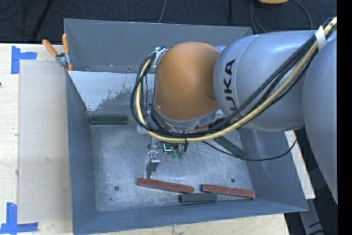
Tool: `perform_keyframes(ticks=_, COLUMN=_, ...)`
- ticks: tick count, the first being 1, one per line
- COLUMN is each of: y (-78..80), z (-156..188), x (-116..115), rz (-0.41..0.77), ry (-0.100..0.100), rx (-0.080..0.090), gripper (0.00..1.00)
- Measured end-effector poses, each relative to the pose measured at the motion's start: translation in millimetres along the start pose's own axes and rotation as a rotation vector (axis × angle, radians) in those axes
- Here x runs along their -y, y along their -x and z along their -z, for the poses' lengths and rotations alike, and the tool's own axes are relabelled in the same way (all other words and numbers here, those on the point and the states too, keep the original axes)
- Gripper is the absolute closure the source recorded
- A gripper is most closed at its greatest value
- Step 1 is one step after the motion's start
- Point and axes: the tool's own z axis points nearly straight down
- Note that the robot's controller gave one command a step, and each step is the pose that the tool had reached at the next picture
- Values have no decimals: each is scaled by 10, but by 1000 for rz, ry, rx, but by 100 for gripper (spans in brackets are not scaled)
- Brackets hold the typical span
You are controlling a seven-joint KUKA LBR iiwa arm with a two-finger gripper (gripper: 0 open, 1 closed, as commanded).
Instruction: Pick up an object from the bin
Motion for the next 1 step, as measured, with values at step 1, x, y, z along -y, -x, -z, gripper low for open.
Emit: perform_keyframes(ticks=1, y=19, z=41, x=8, rz=-4, ry=2, rx=8, gripper=0)
